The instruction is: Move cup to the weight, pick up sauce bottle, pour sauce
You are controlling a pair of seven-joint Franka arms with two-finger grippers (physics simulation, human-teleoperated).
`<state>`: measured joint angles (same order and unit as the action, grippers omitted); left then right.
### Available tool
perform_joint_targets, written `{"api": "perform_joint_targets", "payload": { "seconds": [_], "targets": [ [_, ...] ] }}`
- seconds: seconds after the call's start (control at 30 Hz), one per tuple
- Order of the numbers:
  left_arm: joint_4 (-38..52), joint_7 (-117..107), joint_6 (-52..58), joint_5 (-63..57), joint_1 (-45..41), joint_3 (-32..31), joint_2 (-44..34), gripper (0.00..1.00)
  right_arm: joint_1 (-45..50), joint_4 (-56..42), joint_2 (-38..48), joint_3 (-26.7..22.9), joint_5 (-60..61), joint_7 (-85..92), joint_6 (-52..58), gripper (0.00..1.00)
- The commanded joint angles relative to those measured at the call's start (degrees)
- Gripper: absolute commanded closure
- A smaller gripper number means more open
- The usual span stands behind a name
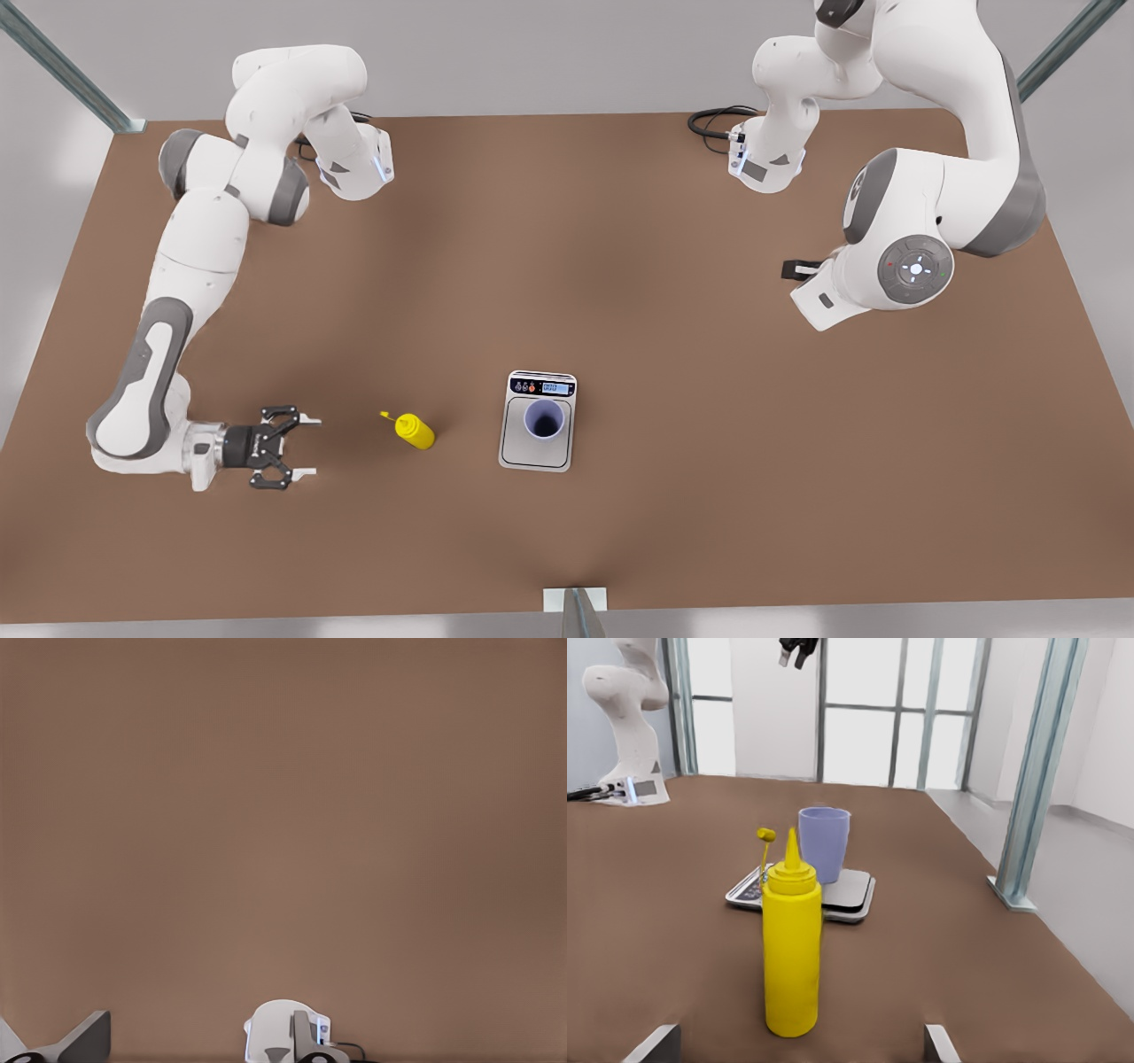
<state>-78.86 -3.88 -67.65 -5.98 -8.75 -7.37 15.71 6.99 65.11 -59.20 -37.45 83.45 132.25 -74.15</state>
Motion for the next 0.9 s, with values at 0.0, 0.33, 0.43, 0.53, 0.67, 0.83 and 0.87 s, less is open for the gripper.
{"api": "perform_joint_targets", "payload": {
  "seconds": [0.0, 0.33, 0.43, 0.53, 0.67, 0.83, 0.87],
  "targets": [
    [0.02, -0.17, -0.02, 0.00, 0.05, -0.01, -0.07, 0.00, 5.04, -2.18, 4.96, -7.02, -22.71, -44.42, 0.58, 0.00],
    [2.40, -0.96, -2.22, 5.54, 4.18, 0.07, 0.02, 0.00, 19.39, 12.66, 49.07, 17.13, -77.64, -133.65, 2.00, 0.00],
    [2.22, -0.96, -3.98, 5.89, 3.39, 2.27, 0.11, 0.00, 4.70, 17.76, 56.03, 31.73, -85.82, -135.33, -0.82, 0.00],
    [2.22, -0.87, -3.63, 6.24, 4.09, 2.27, 0.11, 0.00, 0.65, 20.49, 59.46, 35.96, -88.82, -134.80, -0.91, 0.00],
    [2.75, -0.78, -4.33, 8.44, 6.82, 2.18, 0.11, 0.00, 0.48, 20.49, 59.37, 37.10, -91.10, -134.80, -1.00, 0.00],
    [4.15, -0.96, -4.68, 8.61, 6.99, 2.10, -0.24, 0.00, -0.31, 19.35, 59.37, 37.36, -91.19, -134.63, -1.96, 0.00],
    [4.15, -0.60, -3.10, 8.61, 7.35, 2.27, -0.24, 0.00, -0.31, 18.91, 59.28, 37.36, -91.10, -134.54, -1.97, 0.00]
  ]
}}
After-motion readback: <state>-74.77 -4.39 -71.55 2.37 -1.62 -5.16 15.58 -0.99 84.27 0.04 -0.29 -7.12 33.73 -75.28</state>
